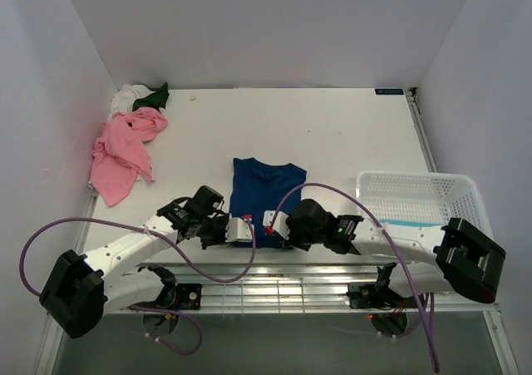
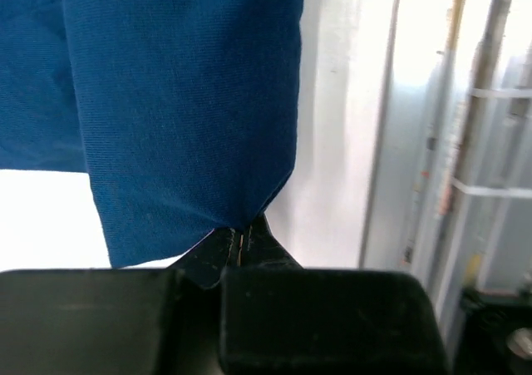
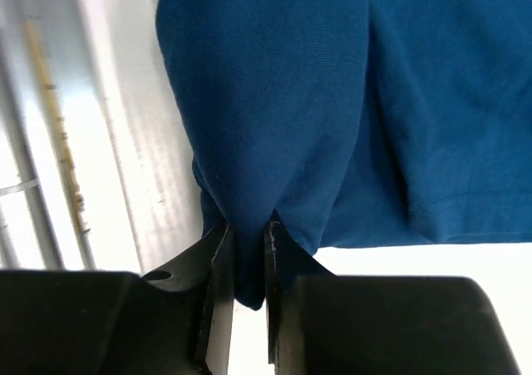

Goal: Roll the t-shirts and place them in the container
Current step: Roll the T-shirt to the center of the board.

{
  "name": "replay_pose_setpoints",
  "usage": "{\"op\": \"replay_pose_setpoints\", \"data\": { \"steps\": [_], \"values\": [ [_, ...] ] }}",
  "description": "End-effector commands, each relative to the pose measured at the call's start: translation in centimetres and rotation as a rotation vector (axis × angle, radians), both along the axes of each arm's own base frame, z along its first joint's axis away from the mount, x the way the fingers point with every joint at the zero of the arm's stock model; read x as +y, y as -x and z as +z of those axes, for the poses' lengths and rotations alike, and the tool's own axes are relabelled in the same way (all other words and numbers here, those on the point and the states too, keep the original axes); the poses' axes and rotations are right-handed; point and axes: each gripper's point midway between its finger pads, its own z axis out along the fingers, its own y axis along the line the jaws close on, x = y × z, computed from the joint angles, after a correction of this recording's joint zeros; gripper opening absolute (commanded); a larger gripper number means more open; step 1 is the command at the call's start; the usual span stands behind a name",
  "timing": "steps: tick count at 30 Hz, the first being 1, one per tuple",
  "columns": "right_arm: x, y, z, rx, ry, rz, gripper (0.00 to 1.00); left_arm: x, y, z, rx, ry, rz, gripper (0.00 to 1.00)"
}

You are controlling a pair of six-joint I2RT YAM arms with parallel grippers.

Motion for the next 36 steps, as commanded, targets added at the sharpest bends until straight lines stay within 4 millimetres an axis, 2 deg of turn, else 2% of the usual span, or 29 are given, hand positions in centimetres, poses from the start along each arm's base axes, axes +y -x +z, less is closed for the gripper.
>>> {"op": "replay_pose_setpoints", "data": {
  "steps": [1,2,3,5,6,7,8,11,13,15,17,19,25,26,29,36],
  "values": [
    [0.2,3.6,1.2,0.100,-0.058,0.191,0.11,-1.0,2.4,1.8,0.148,0.076,-0.076,0.00],
    [0.2,4.2,1.6,0.115,-0.068,0.228,0.10,-0.6,3.4,1.8,0.198,0.061,-0.088,0.00],
    [0.0,5.6,1.6,0.164,-0.068,0.302,0.09,-0.6,3.8,2.0,0.218,0.063,-0.112,0.00],
    [-0.2,6.1,1.9,0.218,-0.078,0.326,0.08,-0.5,5.2,2.7,0.309,0.071,-0.133,0.00],
    [-0.4,7.2,2.0,0.286,-0.092,0.355,0.08,-0.5,5.5,2.9,0.329,0.073,-0.157,0.00],
    [-0.6,7.0,2.1,0.315,-0.100,0.352,0.08,-0.6,5.5,3.5,0.345,0.083,-0.160,0.00],
    [-0.7,7.0,1.9,0.342,-0.091,0.350,0.08,-0.4,6.4,3.6,0.412,0.082,-0.161,0.00],
    [-0.8,6.1,2.0,0.411,-0.112,0.322,0.09,-0.3,6.2,3.9,0.478,0.087,-0.146,0.00],
    [-0.8,5.0,2.5,0.453,-0.143,0.294,0.10,0.1,5.3,3.9,0.496,0.090,-0.107,0.00],
    [-1.0,4.3,2.1,0.503,-0.141,0.260,0.12,0.0,4.1,4.1,0.514,0.102,-0.075,0.00],
    [-1.0,2.6,1.8,0.527,-0.140,0.195,0.14,0.0,2.4,4.4,0.506,0.121,-0.031,0.00],
    [-0.9,1.4,1.7,0.516,-0.141,0.165,0.16,0.0,1.5,3.8,0.533,0.110,-0.001,0.00],
    [-0.3,-2.1,3.1,0.457,-0.178,0.086,0.35,-1.2,-0.5,3.4,0.579,0.124,0.067,0.00],
    [-0.3,-2.4,3.3,0.455,-0.184,0.076,0.41,-1.3,-0.6,3.3,0.589,0.123,0.076,0.00],
    [-0.8,-3.3,4.0,0.454,-0.205,0.026,0.49,-1.3,-1.3,3.0,0.623,0.112,0.126,0.00],
    [-2.0,-3.4,6.3,0.380,-0.252,-0.021,0.52,-0.8,-2.7,2.7,0.646,0.111,0.203,0.00]
  ]
}}
